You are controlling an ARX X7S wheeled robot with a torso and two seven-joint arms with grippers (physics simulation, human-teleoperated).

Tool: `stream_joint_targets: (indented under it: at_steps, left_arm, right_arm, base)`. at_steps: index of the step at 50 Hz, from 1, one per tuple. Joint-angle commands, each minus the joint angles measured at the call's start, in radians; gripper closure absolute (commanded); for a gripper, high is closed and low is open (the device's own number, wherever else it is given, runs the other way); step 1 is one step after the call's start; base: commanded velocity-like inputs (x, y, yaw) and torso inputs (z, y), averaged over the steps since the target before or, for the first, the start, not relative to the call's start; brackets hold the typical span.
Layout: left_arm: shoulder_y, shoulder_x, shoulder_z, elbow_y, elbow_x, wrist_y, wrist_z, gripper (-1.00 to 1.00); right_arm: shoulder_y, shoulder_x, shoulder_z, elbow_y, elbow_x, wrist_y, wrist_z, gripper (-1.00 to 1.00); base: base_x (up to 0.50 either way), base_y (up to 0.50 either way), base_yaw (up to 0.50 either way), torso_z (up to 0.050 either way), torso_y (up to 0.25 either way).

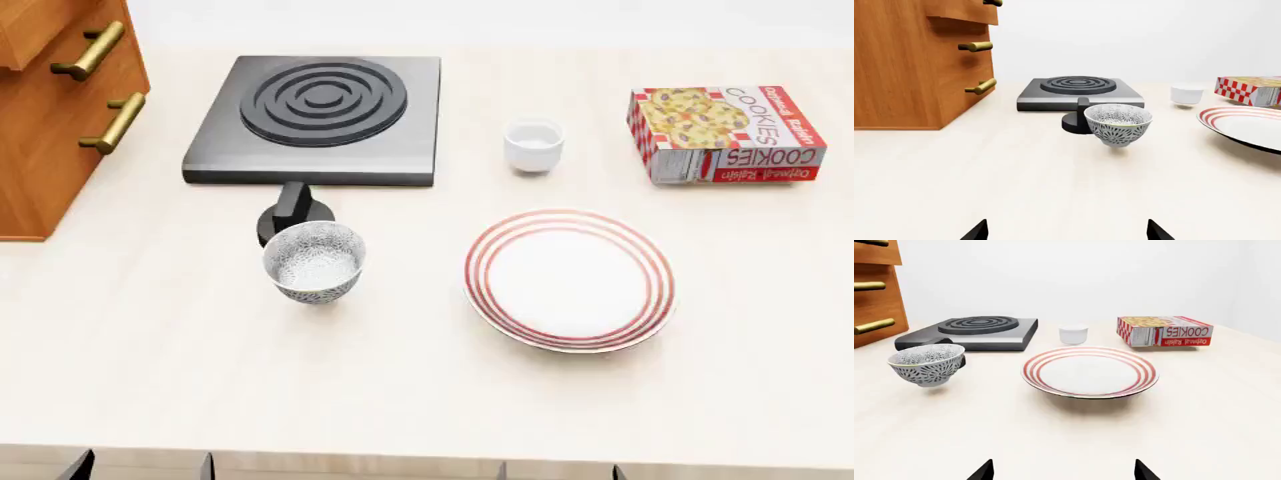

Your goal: Pick the akita bowl on the wooden cabinet and place it on the plate.

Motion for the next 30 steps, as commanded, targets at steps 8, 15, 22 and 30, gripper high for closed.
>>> stream_joint_targets:
  at_steps: [8,15,22,30]
  left_arm:
    - [-0.002,-0.038,0.043,0.002,-0.046,-0.001,-0.048,-1.0]
    - [0.001,-0.053,0.062,0.005,-0.056,0.001,-0.064,-1.0]
    - [-0.006,-0.059,0.066,0.002,-0.06,-0.007,-0.099,-1.0]
    - [0.002,-0.073,0.08,0.004,-0.082,0.02,-0.095,-1.0]
  right_arm:
    - [0.001,0.04,-0.042,0.0,0.041,0.0,0.043,-1.0]
    - [0.002,0.054,-0.053,-0.006,0.061,0.005,0.058,-1.0]
    - [0.004,0.065,-0.063,-0.008,0.08,0.003,0.067,-1.0]
    - [0.008,0.074,-0.075,-0.007,0.088,0.009,0.082,-1.0]
  base:
    - [0.0,0.0,0.0,0.0,0.0]
    - [0.0,0.0,0.0,0.0,0.0]
    - [0.0,0.0,0.0,0.0,0.0]
    - [0.0,0.0,0.0,0.022,0.0]
